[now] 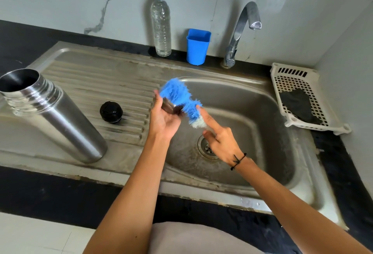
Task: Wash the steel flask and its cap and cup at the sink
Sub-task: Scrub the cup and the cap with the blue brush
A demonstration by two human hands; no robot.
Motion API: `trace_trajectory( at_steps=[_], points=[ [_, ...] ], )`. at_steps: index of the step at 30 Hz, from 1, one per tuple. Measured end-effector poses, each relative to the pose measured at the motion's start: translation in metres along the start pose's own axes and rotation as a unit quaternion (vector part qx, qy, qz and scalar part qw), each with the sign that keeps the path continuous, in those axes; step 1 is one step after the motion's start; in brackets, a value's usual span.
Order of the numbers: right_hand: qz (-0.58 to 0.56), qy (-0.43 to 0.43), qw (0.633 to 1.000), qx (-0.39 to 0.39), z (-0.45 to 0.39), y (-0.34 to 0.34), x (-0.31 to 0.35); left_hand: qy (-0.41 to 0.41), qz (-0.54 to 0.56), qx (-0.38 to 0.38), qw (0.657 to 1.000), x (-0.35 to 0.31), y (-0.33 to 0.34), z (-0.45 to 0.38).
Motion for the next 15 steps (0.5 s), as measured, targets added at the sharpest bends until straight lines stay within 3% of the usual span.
trace_trajectory(
  at_steps=[5,9,12,15],
  points=[
    [-0.026,0.089,0.995,-0.038,-0.006,-0.009,-0.012,-0.041,0.027,-0.041,0.998,0.000,0.004,0.001],
    [-0.050,0.033,0.998,-0.032,-0.003,-0.019,0.002,-0.031,0.037,-0.051,0.998,0.000,0.006,-0.004],
    [0.001,-0.023,0.999,-0.022,-0.001,-0.008,0.000,-0.022,0.023,-0.007,0.999,-0.001,0.010,-0.003],
    [-0.009,0.011,1.000,-0.027,-0.004,-0.005,-0.011,-0.033,-0.029,-0.034,0.998,0.000,0.010,-0.001]
  ],
)
Point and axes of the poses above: each hand's wrist, its own z-axis away from the middle knuckle, its own y-axis out of the palm, x = y × z, the point moved 2 cm from there along -z, towards the middle knuckle, and after that the axes turned 9 degrees about y, right-handed, at the moved point
